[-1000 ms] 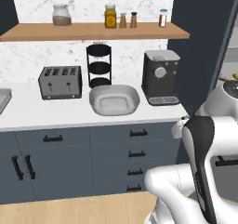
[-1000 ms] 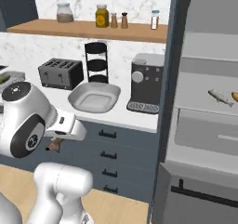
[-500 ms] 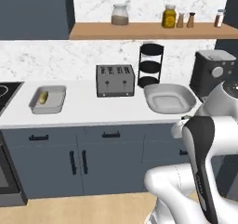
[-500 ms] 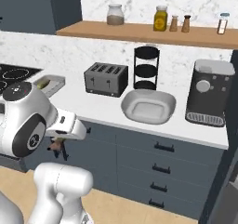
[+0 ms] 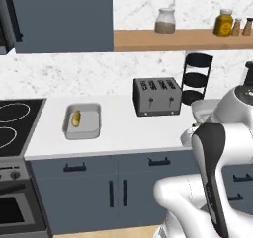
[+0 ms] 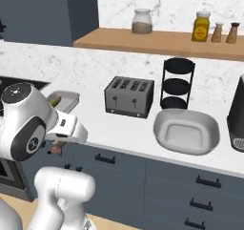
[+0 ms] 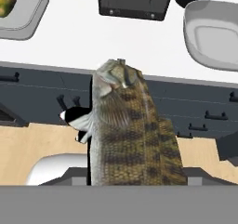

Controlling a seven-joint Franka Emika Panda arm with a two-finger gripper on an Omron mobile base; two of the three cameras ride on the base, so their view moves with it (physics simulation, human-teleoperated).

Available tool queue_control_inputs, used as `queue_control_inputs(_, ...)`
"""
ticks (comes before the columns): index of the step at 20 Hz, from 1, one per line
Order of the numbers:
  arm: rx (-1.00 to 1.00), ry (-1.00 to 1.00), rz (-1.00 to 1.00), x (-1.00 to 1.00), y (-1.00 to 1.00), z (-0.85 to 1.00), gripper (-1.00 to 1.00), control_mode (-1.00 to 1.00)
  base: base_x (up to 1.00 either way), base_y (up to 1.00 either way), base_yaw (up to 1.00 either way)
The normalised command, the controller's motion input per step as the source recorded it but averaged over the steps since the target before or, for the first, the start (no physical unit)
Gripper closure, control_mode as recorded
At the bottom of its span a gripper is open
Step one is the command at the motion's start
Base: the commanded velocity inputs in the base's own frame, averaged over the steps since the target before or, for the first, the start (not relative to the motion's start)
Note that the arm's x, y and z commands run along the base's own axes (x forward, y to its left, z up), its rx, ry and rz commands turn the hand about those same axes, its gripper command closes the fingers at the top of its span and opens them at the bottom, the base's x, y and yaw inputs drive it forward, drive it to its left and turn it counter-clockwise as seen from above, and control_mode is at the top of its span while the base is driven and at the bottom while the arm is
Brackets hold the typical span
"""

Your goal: Place one cucumber and one fish in each tupperware on the nearby counter, to pack two identical lunches.

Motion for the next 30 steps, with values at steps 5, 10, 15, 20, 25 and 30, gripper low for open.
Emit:
queue_control_inputs(5,0.00,0.00,0.00,0.00,0.00,0.00,1.00,1.00,0.65,0.48,-0.08)
queue_control_inputs(10,0.00,0.00,0.00,0.00,0.00,0.00,1.00,1.00,0.52,0.63,-0.08)
queue_control_inputs(15,0.00,0.00,0.00,0.00,0.00,0.00,1.00,1.00,0.26,0.75,-0.04)
queue_control_inputs(20,0.00,0.00,0.00,0.00,0.00,0.00,1.00,1.00,0.46,0.58,-0.04)
queue_control_inputs(25,0.00,0.00,0.00,0.00,0.00,0.00,1.00,1.00,0.60,0.42,-0.05)
queue_control_inputs(30,0.00,0.00,0.00,0.00,0.00,0.00,1.00,1.00,0.38,0.61,-0.10)
